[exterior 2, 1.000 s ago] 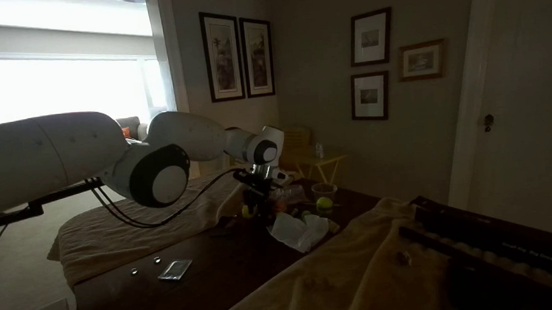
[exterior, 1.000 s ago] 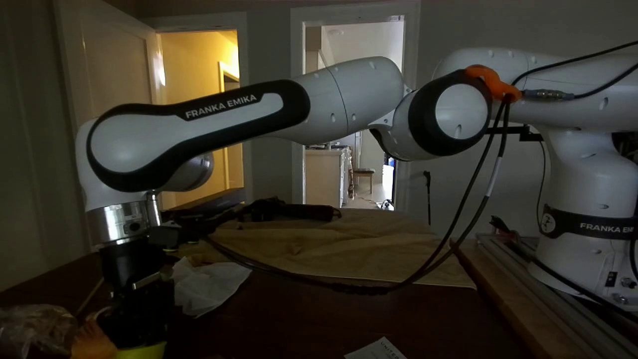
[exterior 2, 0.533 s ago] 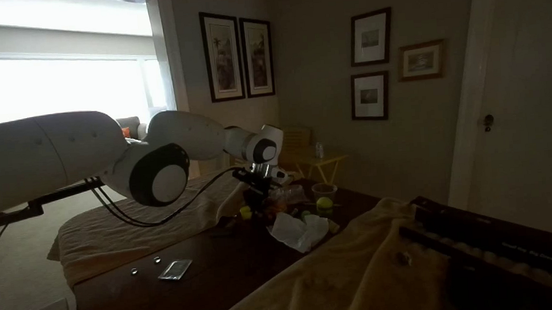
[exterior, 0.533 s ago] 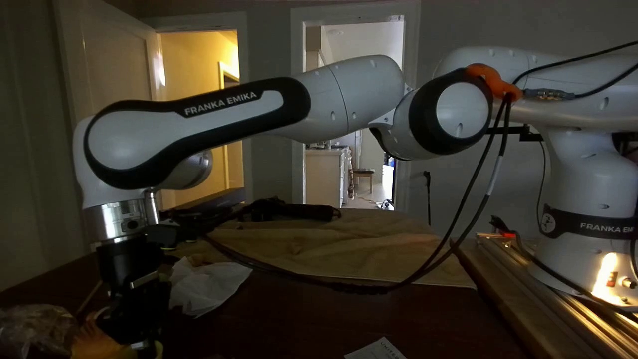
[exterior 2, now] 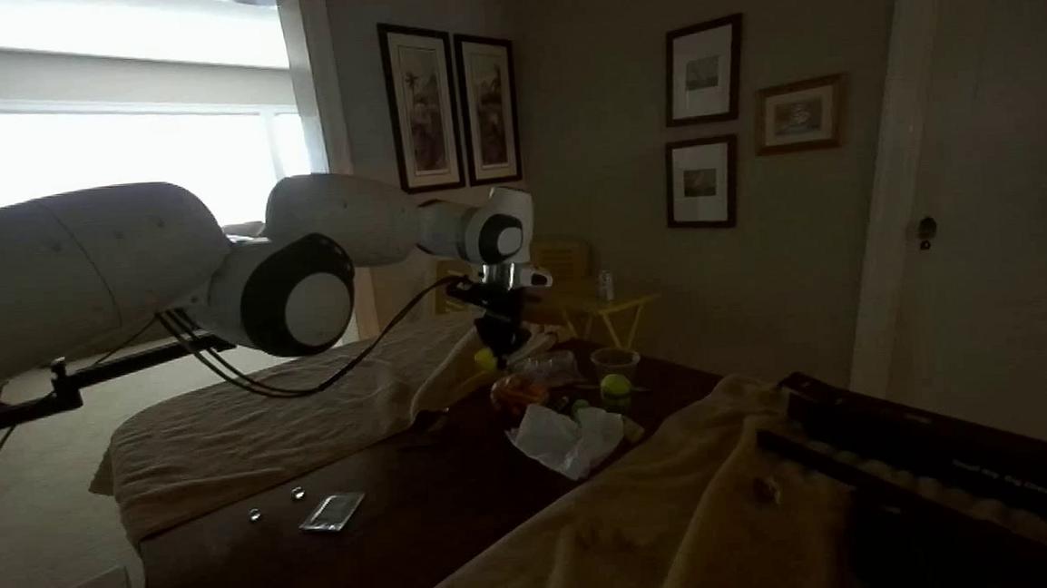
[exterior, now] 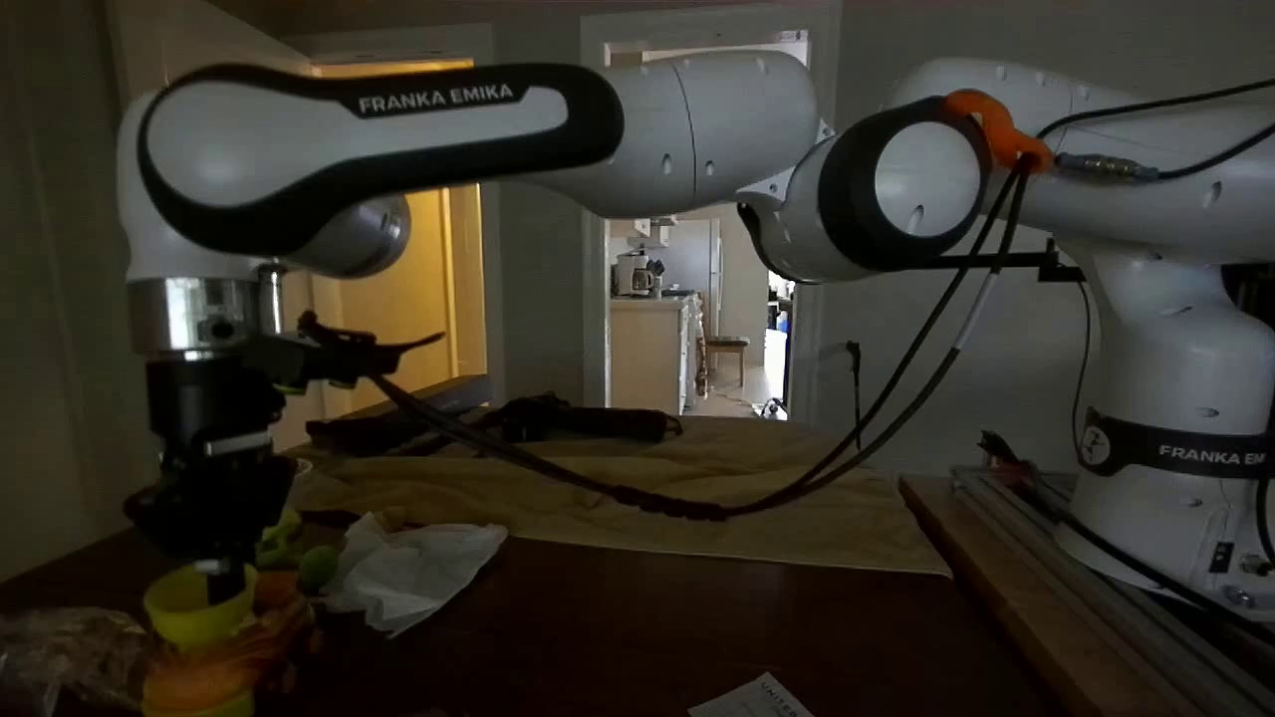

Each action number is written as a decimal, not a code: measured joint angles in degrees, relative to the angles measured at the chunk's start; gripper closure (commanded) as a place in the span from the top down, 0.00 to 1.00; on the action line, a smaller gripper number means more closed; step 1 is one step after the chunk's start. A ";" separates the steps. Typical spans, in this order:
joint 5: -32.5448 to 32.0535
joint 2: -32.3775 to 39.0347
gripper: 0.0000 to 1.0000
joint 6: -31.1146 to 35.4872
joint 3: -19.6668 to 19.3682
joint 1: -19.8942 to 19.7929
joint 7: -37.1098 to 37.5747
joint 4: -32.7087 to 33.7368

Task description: Put the cup upright, then put the green ball and the yellow bowl in the cup

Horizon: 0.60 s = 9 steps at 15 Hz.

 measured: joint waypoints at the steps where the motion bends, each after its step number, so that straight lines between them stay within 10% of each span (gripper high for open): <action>1: -0.32 -1.39 0.02 0.11 -0.92 -0.09 1.03 0.24; 9: -2.42 -4.80 0.02 5.14 -8.07 -6.77 10.92 0.51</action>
